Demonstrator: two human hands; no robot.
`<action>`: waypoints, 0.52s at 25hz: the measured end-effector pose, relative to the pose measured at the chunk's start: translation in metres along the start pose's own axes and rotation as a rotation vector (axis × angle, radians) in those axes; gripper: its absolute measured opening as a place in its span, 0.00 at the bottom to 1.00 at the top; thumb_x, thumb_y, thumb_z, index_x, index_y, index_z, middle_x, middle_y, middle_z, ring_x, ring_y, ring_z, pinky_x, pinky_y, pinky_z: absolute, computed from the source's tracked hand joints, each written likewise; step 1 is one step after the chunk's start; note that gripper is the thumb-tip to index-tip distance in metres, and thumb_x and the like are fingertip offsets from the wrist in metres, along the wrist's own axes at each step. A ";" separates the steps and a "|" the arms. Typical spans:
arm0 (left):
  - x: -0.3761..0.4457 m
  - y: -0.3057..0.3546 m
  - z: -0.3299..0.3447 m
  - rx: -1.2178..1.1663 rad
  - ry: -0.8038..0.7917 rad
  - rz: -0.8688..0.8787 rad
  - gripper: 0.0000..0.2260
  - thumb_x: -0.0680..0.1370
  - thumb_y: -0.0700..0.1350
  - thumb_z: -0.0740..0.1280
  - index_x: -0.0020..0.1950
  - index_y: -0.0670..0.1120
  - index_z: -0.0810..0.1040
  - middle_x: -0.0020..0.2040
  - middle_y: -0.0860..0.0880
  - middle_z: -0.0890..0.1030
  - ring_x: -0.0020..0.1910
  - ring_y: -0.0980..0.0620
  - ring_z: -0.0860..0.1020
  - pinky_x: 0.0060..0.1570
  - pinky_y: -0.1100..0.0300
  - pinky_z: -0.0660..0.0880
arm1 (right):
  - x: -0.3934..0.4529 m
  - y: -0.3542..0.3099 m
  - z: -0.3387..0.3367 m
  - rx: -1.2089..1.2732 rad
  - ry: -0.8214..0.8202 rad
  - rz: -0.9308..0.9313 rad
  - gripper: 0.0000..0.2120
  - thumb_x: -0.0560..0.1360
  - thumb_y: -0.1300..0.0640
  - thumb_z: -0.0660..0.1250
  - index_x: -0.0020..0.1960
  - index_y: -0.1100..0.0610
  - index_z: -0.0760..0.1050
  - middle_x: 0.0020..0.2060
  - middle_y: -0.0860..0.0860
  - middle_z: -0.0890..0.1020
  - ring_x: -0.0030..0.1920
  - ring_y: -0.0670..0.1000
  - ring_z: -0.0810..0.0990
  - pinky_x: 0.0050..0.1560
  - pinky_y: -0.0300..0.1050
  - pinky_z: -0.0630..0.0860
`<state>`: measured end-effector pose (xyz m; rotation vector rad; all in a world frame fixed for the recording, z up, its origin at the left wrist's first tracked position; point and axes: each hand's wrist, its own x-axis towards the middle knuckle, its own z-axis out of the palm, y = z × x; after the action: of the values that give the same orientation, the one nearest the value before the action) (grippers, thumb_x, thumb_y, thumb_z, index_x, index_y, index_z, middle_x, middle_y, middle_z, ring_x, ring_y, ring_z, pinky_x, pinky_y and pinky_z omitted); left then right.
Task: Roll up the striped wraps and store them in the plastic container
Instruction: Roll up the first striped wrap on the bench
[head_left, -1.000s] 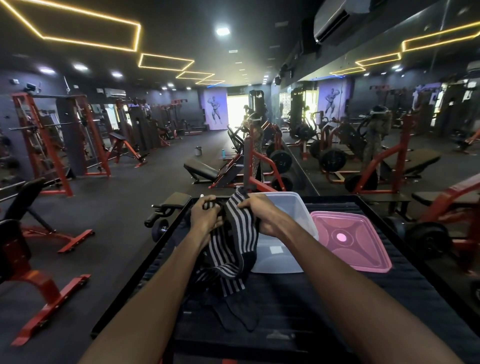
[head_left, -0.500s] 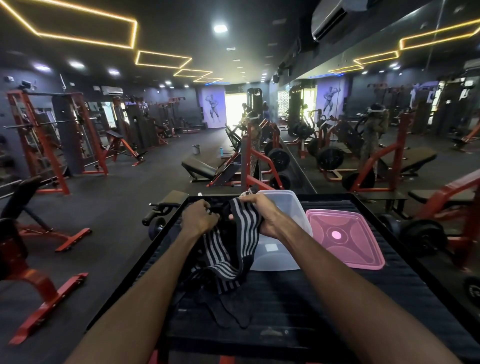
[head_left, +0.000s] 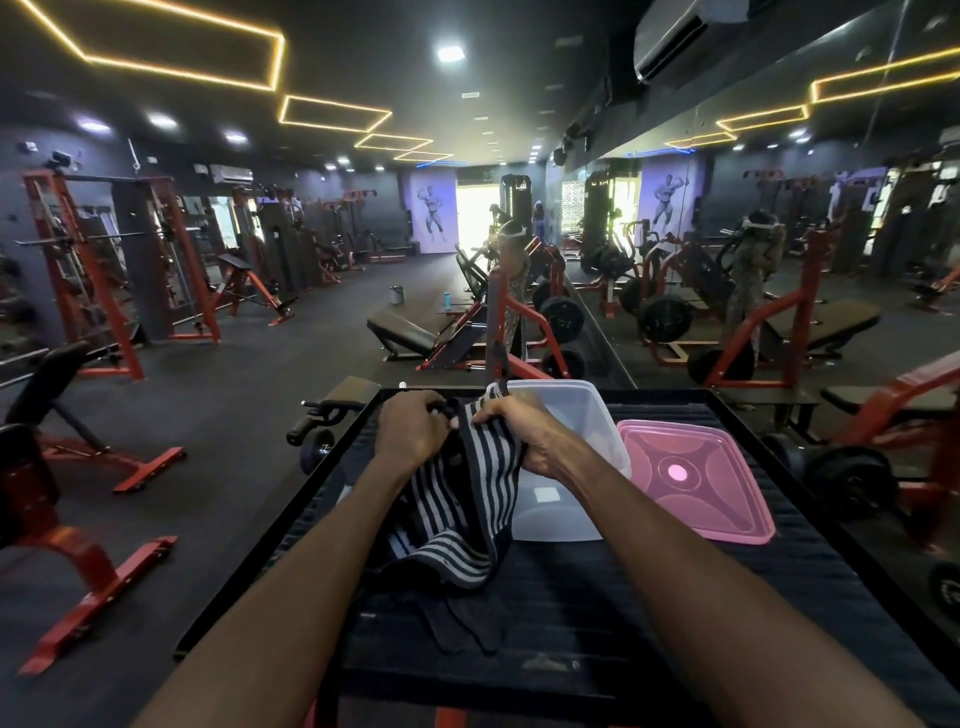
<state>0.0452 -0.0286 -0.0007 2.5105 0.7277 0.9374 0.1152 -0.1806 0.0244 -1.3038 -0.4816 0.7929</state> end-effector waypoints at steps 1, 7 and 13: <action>0.000 -0.001 0.001 -0.015 0.007 -0.027 0.11 0.74 0.41 0.69 0.54 0.47 0.86 0.53 0.47 0.86 0.54 0.46 0.82 0.55 0.58 0.75 | 0.000 0.000 0.001 -0.024 0.018 -0.023 0.12 0.70 0.72 0.63 0.51 0.65 0.78 0.44 0.62 0.85 0.45 0.58 0.86 0.47 0.49 0.83; 0.009 -0.012 -0.005 -0.122 -0.002 -0.306 0.12 0.77 0.49 0.70 0.54 0.43 0.85 0.51 0.43 0.86 0.52 0.44 0.82 0.52 0.57 0.74 | 0.002 -0.006 -0.004 -0.063 0.108 -0.145 0.07 0.56 0.66 0.63 0.30 0.55 0.72 0.35 0.56 0.76 0.45 0.58 0.75 0.46 0.52 0.73; 0.009 -0.008 -0.013 -0.244 0.008 -0.442 0.13 0.74 0.49 0.71 0.49 0.40 0.83 0.47 0.42 0.84 0.51 0.42 0.81 0.43 0.58 0.68 | 0.003 -0.004 -0.010 -0.054 -0.022 0.012 0.16 0.67 0.74 0.57 0.51 0.66 0.75 0.48 0.64 0.83 0.48 0.61 0.85 0.56 0.56 0.82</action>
<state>0.0399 -0.0151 0.0091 2.0194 1.0463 0.8178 0.1251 -0.1852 0.0252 -1.3502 -0.5159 0.8101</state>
